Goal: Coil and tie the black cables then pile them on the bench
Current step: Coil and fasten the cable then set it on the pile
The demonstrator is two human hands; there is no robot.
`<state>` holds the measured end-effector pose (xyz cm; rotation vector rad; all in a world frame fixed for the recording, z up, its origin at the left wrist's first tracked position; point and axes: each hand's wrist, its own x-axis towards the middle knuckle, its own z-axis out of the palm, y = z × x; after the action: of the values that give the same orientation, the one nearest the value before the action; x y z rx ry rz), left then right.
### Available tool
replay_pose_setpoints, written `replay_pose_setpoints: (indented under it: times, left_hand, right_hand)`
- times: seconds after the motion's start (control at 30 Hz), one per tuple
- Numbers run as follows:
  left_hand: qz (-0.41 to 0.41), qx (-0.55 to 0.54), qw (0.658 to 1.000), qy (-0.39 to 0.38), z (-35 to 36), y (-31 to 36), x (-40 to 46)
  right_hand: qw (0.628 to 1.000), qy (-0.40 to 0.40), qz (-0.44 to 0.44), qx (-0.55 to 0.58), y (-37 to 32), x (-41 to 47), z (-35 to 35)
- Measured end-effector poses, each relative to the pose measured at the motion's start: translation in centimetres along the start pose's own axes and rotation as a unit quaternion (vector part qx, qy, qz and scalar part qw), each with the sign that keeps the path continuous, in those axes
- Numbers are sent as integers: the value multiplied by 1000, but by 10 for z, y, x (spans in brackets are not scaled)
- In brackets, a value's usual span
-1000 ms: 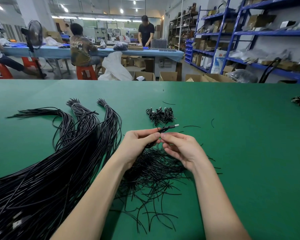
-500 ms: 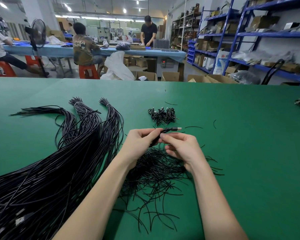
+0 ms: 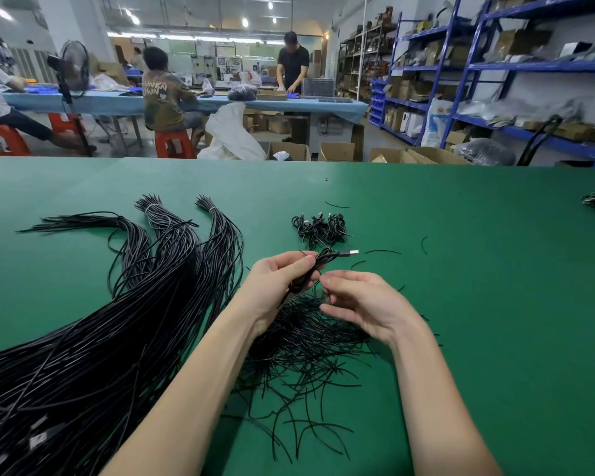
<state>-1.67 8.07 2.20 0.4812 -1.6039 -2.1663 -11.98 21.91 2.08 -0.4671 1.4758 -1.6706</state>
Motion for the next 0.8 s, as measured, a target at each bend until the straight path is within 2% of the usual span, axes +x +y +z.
replay_pose_setpoints:
  times: [0.23,0.37,0.63,0.73,0.8]
  left_hand:
    - [-19,-11,999,-26,-1,2,-1]
    - [-10,26,999,-44,-2,5,-3]
    - [-22,98,986,-135,-10,16,-7]
    - [-40,87,984,-149,-12,18,-8]
    - [-49,80,983,-156,-12,19,-8]
  right_hand:
    - [1000,-22,11,6,1,1,-4]
    - [1000,-25,9,-7,3,3,-8]
    - [992,-84,-75,-62,13,1,-15]
    - [983,-66,-114,-128,14,2,-16]
    - [977,-82,-136,-141,11,1,-16]
